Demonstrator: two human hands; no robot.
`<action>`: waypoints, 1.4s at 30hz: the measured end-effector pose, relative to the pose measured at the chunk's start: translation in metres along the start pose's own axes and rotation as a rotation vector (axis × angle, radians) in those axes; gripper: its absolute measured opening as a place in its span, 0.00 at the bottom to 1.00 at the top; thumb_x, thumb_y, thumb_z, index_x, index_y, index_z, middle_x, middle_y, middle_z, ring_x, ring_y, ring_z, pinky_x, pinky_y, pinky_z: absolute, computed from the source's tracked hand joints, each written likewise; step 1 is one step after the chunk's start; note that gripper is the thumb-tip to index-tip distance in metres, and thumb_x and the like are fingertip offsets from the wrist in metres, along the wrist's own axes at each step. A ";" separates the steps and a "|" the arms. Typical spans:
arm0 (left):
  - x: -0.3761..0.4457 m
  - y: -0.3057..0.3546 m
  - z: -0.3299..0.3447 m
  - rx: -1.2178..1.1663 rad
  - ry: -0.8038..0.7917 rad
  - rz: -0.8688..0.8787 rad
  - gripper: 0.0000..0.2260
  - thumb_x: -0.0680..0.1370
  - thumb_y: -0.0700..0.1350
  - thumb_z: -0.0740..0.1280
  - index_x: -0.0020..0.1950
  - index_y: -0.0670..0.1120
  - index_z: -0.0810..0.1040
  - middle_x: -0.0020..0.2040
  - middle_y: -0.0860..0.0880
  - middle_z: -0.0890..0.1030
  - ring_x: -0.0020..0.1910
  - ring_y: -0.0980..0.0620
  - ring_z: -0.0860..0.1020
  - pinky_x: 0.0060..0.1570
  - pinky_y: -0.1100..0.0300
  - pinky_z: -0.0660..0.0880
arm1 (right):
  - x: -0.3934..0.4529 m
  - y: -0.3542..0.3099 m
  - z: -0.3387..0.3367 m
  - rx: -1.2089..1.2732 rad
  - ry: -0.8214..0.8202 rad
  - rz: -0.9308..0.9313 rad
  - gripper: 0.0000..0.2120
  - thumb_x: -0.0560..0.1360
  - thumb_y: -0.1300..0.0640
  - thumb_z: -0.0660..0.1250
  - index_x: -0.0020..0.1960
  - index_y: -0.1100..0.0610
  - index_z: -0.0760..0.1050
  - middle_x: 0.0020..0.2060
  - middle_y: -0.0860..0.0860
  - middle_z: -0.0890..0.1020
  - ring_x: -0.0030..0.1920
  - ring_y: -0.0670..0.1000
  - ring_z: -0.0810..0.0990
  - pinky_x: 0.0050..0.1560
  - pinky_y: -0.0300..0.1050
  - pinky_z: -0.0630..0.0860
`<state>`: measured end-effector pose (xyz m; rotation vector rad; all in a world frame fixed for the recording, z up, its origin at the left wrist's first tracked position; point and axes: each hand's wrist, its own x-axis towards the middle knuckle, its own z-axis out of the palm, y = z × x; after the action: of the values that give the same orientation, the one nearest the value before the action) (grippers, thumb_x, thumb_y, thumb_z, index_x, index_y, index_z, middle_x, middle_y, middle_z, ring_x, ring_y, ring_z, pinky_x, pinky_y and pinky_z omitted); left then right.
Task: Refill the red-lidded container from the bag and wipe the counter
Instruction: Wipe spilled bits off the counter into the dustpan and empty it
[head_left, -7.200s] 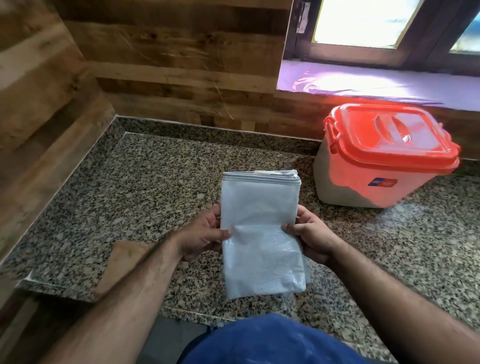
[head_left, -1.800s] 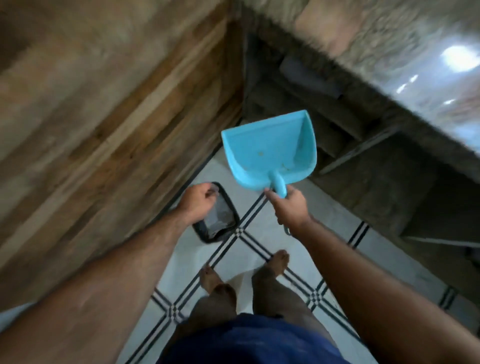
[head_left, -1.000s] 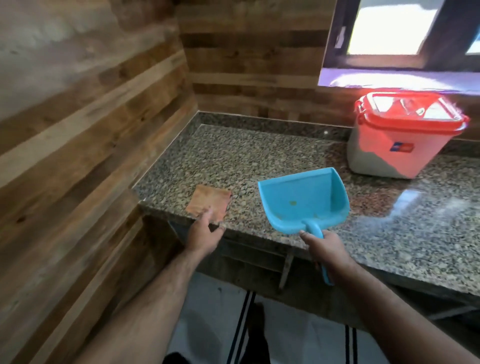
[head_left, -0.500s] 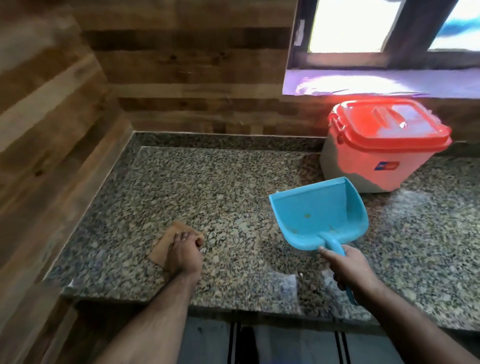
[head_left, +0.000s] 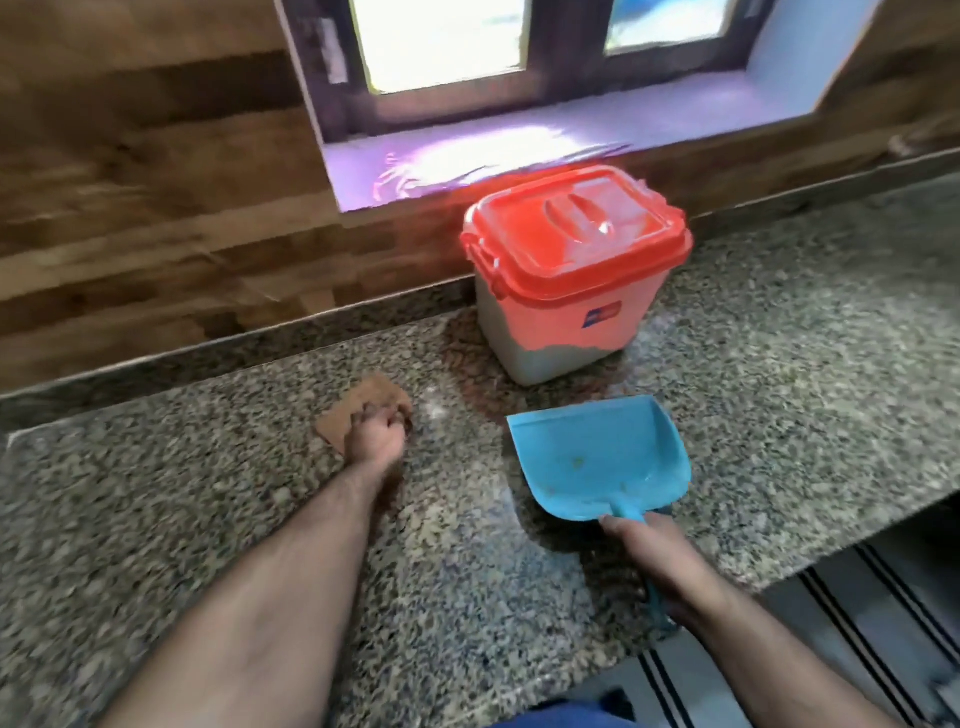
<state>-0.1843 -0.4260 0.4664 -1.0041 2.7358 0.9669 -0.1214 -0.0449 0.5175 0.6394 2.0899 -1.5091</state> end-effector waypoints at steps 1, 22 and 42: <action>0.004 0.009 0.012 0.095 -0.012 0.038 0.18 0.86 0.51 0.64 0.76 0.53 0.79 0.80 0.40 0.72 0.78 0.38 0.69 0.76 0.49 0.66 | 0.001 0.000 -0.005 0.019 0.025 0.023 0.09 0.80 0.57 0.74 0.58 0.59 0.85 0.40 0.47 0.87 0.38 0.48 0.82 0.33 0.40 0.74; -0.142 0.118 0.107 0.044 -0.505 0.528 0.23 0.84 0.51 0.60 0.77 0.45 0.78 0.83 0.45 0.68 0.84 0.48 0.61 0.70 0.77 0.40 | 0.032 0.008 -0.130 -0.023 0.018 0.011 0.07 0.81 0.56 0.73 0.57 0.58 0.83 0.25 0.41 0.75 0.25 0.43 0.71 0.20 0.35 0.65; -0.314 0.080 0.108 -1.332 -0.217 -0.323 0.14 0.90 0.42 0.55 0.66 0.40 0.78 0.50 0.40 0.89 0.44 0.46 0.89 0.42 0.54 0.85 | -0.096 0.116 -0.181 -0.062 -0.096 0.009 0.10 0.83 0.55 0.70 0.58 0.61 0.80 0.28 0.51 0.69 0.23 0.48 0.66 0.23 0.40 0.64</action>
<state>-0.0017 -0.1403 0.5075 -1.2044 1.4133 2.6265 0.0058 0.1524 0.5428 0.5418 2.0497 -1.4347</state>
